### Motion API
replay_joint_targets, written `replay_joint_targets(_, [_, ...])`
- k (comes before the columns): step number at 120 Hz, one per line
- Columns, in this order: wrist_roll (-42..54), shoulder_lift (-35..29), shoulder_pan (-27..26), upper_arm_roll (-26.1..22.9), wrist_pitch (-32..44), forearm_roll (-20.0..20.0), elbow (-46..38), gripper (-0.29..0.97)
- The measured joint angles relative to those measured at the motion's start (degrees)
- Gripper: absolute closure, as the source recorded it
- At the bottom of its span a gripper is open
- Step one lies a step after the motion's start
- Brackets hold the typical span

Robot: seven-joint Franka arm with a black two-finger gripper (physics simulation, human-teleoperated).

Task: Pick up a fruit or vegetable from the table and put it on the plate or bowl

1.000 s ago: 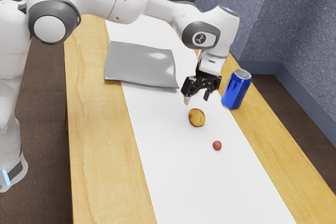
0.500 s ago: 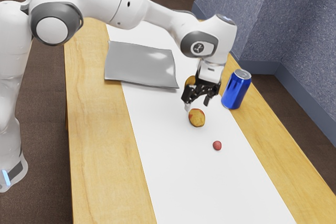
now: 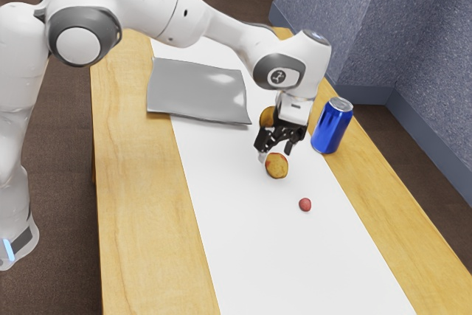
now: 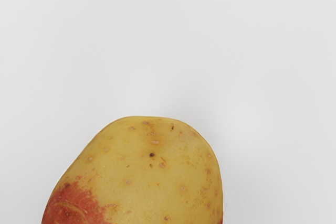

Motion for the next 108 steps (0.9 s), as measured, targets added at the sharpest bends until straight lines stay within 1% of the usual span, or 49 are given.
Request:
replay_joint_targets(69, [-0.46,2.79,-0.01,-0.05,3.73,-0.13,0.08,0.01])
replay_joint_targets(88, [-0.48,3.36,-0.05,-0.07,4.43,-0.14,0.08,0.08])
replay_joint_targets(108, [-0.48,3.51,-0.07,-0.05,4.96,-0.06,0.08,0.21])
